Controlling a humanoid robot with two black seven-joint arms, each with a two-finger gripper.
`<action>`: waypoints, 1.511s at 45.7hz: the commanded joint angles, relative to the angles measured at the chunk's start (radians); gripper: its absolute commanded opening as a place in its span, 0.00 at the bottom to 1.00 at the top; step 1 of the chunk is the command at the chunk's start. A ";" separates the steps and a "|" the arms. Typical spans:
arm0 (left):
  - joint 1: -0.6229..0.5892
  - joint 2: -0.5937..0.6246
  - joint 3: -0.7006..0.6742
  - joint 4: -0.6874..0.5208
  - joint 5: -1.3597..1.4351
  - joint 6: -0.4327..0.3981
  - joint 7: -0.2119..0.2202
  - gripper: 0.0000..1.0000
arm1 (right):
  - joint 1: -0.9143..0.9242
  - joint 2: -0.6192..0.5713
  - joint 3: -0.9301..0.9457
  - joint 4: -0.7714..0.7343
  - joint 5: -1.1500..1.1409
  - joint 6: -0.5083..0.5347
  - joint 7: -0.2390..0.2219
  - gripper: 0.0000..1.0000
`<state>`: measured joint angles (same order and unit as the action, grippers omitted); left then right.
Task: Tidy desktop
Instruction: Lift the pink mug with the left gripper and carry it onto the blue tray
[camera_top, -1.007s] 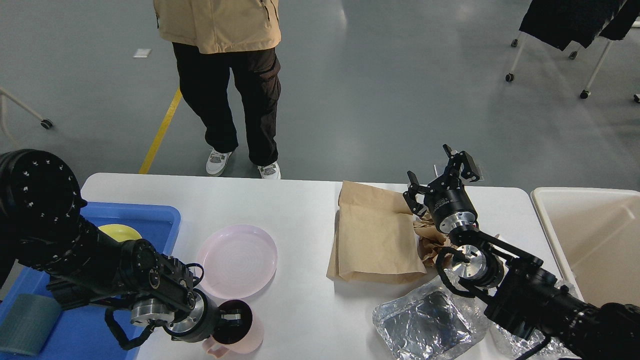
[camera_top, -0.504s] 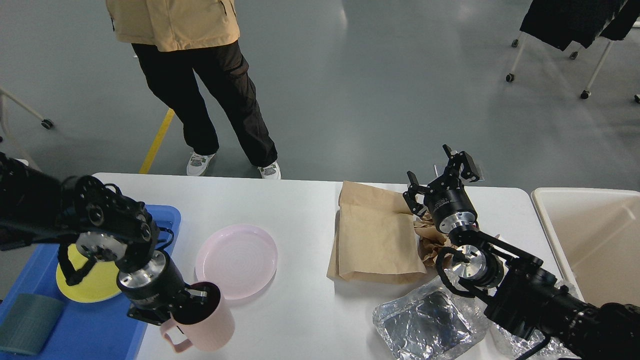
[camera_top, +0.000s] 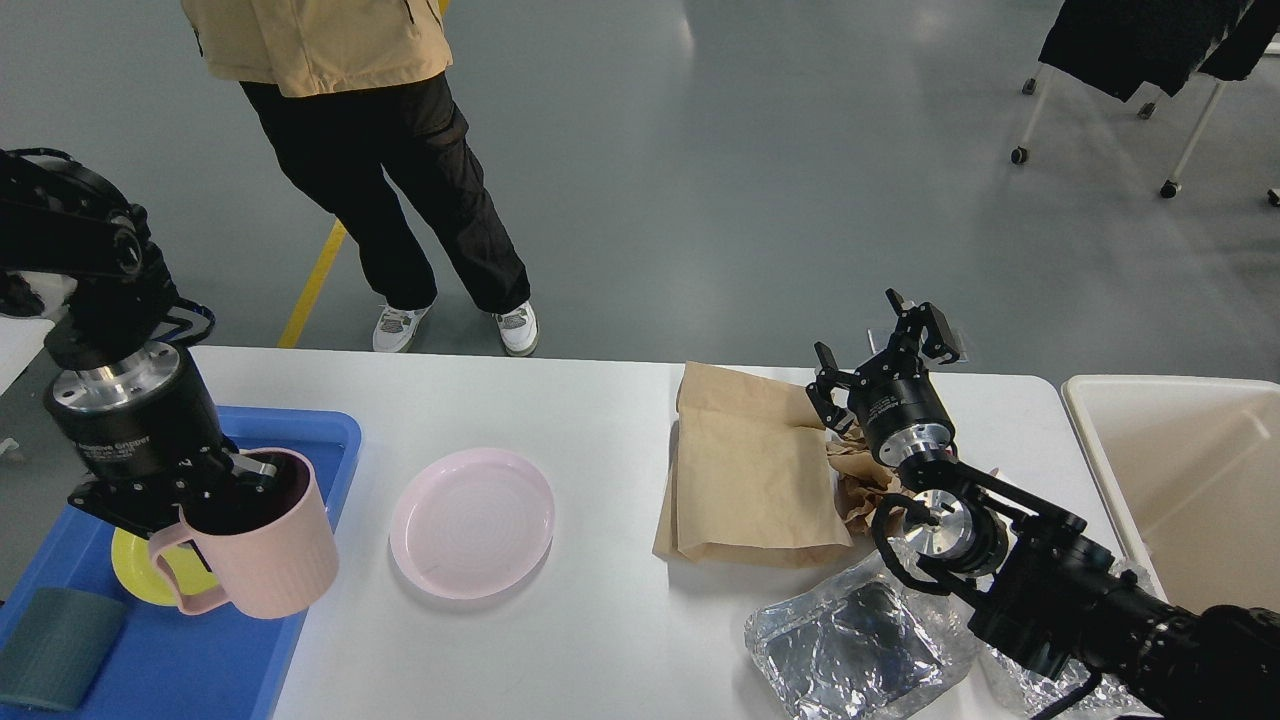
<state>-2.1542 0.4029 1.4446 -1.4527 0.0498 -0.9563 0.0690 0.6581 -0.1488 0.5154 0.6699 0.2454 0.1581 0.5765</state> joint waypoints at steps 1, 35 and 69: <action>0.007 0.002 0.007 0.002 0.021 -0.004 0.002 0.00 | 0.000 0.000 0.000 0.000 0.000 0.000 -0.001 1.00; 0.479 0.053 0.068 0.018 0.061 0.645 0.009 0.00 | 0.000 0.000 0.000 0.000 0.000 0.000 0.000 1.00; 0.678 0.054 0.043 0.114 0.058 0.797 0.011 0.12 | 0.000 0.000 0.000 0.000 0.000 0.000 0.000 1.00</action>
<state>-1.4767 0.4543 1.4880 -1.3507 0.1089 -0.1597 0.0797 0.6581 -0.1488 0.5154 0.6705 0.2454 0.1585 0.5765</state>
